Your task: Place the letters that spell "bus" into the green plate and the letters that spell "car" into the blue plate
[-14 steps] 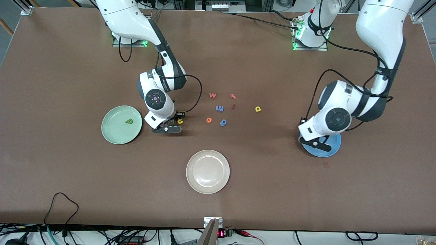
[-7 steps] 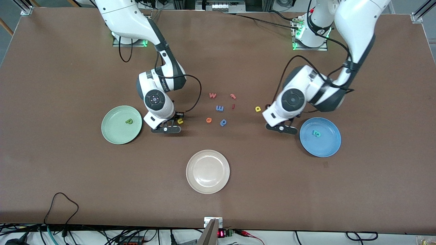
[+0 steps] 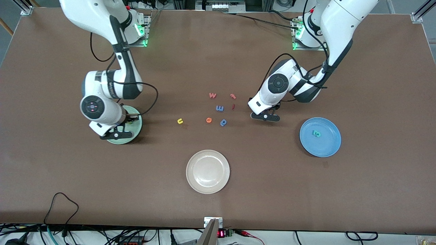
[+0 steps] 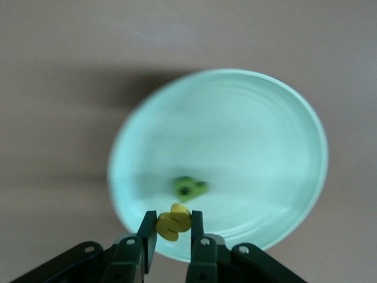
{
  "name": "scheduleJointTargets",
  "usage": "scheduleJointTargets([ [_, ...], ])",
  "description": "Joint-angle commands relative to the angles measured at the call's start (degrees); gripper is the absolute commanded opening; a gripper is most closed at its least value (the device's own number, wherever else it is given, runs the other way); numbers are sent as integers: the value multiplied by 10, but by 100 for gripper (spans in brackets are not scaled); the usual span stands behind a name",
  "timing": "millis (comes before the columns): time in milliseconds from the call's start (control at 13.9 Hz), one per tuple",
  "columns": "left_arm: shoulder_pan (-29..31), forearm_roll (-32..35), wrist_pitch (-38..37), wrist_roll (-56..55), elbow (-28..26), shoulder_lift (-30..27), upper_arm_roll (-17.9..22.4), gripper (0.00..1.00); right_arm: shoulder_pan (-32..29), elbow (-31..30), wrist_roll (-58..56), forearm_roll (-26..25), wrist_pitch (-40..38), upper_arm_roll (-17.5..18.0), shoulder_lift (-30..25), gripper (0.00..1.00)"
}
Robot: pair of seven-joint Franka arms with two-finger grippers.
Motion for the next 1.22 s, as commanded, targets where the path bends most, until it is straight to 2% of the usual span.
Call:
scheduleJointTargets([
  [0, 5, 20, 26, -19, -1, 13, -4, 62, -12, -50, -41, -5, 60, -7, -11, 7],
  [72, 3, 21, 29, -19, 0, 22, -4, 61, -15, -52, -43, -5, 74, -7, -5, 7],
  [143, -1, 21, 29, -19, 1, 23, -2, 60, -16, -52, -43, -4, 83, -7, 4, 13],
  [215, -1, 22, 29, -19, 1, 23, -2, 59, -21, -52, -42, -1, 91, -6, 8, 47],
  [287, -2, 33, 29, -19, 1, 23, -1, 57, -22, -49, -34, 4, 95, -7, 12, 99],
  [359, -2, 52, 29, -19, 1, 28, -1, 51, -12, -47, -31, 6, 90, -7, 7, 100],
  [430, -2, 69, 29, -19, 3, 31, -1, 50, -5, -46, -12, 6, 89, -5, -3, 100],
  [574, -2, 74, 29, -19, 4, 32, -1, 39, 26, -43, 39, 9, 89, 1, -10, 100],
  [717, -2, 75, 29, -19, 4, 31, -1, 25, 83, -24, 100, 73, 91, 1, -1, 100],
  [789, 1, 75, 28, -18, 6, 27, -1, 19, 103, -5, 126, 96, 91, 1, 13, 88],
  [932, 10, 75, 9, -11, 7, -6, -2, 16, 125, 12, 155, 105, 96, 2, 31, 73],
  [1004, 20, 75, -22, 1, 16, -24, -1, 16, 135, 20, 157, 122, 100, 5, 41, 66],
  [1148, 62, 75, -153, 92, 82, -36, -8, 17, 152, 40, 177, 193, 103, 18, 67, 64],
])
